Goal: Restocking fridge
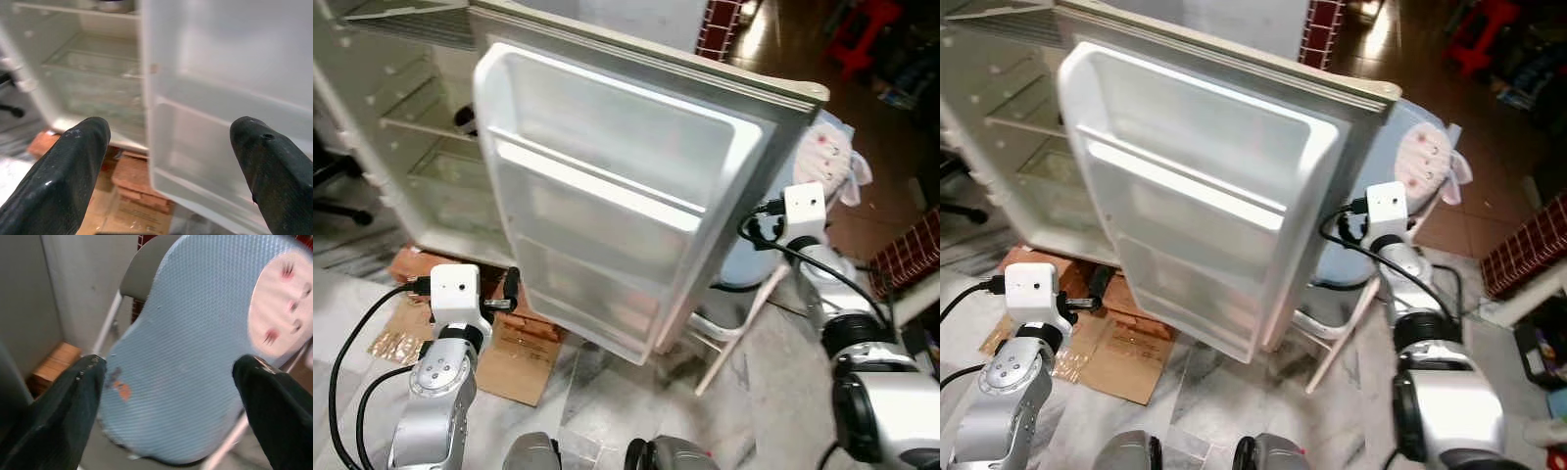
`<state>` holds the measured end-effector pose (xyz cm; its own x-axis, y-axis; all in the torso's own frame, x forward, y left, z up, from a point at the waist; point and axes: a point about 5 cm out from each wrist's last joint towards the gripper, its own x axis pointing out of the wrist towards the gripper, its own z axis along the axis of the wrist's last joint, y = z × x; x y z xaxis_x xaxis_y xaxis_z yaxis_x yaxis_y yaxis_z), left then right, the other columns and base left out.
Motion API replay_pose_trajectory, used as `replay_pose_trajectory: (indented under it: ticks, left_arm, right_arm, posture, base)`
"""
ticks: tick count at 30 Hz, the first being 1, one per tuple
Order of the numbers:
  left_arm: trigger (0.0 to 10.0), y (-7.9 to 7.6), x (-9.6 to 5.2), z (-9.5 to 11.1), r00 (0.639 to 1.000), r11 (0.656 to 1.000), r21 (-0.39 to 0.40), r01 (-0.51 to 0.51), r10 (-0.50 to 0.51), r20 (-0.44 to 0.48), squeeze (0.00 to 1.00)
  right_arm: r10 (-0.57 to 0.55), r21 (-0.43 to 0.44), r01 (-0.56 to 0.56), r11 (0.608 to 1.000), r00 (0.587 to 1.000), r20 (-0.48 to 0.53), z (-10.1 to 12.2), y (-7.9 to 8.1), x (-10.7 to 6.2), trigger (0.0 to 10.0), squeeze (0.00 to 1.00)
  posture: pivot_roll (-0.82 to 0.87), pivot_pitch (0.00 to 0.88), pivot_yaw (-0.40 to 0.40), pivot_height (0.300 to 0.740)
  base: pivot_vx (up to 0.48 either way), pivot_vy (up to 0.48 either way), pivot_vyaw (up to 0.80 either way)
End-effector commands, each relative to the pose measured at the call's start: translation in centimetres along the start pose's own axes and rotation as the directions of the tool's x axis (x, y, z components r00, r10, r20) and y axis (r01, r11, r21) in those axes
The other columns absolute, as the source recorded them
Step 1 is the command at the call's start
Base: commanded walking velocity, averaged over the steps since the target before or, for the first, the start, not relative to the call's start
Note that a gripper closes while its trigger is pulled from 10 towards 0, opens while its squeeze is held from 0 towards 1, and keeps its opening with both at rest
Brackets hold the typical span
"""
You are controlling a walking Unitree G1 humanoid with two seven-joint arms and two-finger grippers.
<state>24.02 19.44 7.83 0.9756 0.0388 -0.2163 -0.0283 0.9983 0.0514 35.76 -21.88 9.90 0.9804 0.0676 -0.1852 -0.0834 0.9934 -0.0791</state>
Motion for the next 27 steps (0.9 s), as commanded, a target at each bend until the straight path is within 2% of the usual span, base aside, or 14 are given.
replay_pose_trajectory:
  ticks: [1,6,14,16,23,27]
  left_arm:
    - [10.0,-0.2,0.0,0.1,1.0,1.0,0.008,0.012,-0.012,-0.001,0.0]
    - [10.0,-0.2,0.1,0.0,1.0,1.0,0.0,-0.009,0.009,-0.007,0.0]
    - [10.0,-0.3,0.4,0.1,1.0,1.0,0.003,-0.018,0.018,-0.001,0.0]
    - [10.0,-0.3,0.4,0.2,1.0,1.0,0.002,-0.018,0.018,-0.001,0.0]
    - [10.0,-0.3,0.6,0.2,1.0,1.0,-0.003,-0.021,0.021,0.005,0.0]
    - [10.0,-0.3,0.7,0.3,1.0,1.0,-0.017,-0.025,0.025,0.01,0.0]
  right_arm:
    - [0.143,0.023,-0.147,0.989,0.981,0.135,2.5,2.2,0.5,10.0,0.0]
    - [0.194,0.035,-0.201,0.979,0.971,0.136,2.3,3.0,0.5,10.0,0.0]
    - [0.247,0.104,-0.266,0.958,0.954,0.17,2.5,4.1,0.4,10.0,0.0]
    - [0.292,0.122,-0.318,0.94,0.937,0.193,2.9,5.1,0.4,10.0,0.0]
    - [0.32,0.117,-0.348,0.93,0.924,0.207,3.3,6.3,0.4,10.0,0.0]
    - [0.342,0.105,-0.37,0.923,0.915,0.215,3.5,6.7,0.4,10.0,0.0]
  posture:
    - [0.1,0.086,-0.057,0.74]
    - [0.1,0.086,-0.056,0.74]
    - [0.09,0.085,-0.058,0.74]
    - [0.09,0.085,-0.059,0.74]
    - [0.09,0.084,-0.061,0.74]
    - [0.09,0.082,-0.061,0.74]
  base:
    - [0.0,-0.255,0.0]
    - [0.0,-0.296,0.0]
    - [0.0,-0.318,0.0]
    - [0.0,-0.315,0.0]
    - [0.0,-0.311,0.0]
    - [0.0,0.0,0.0]
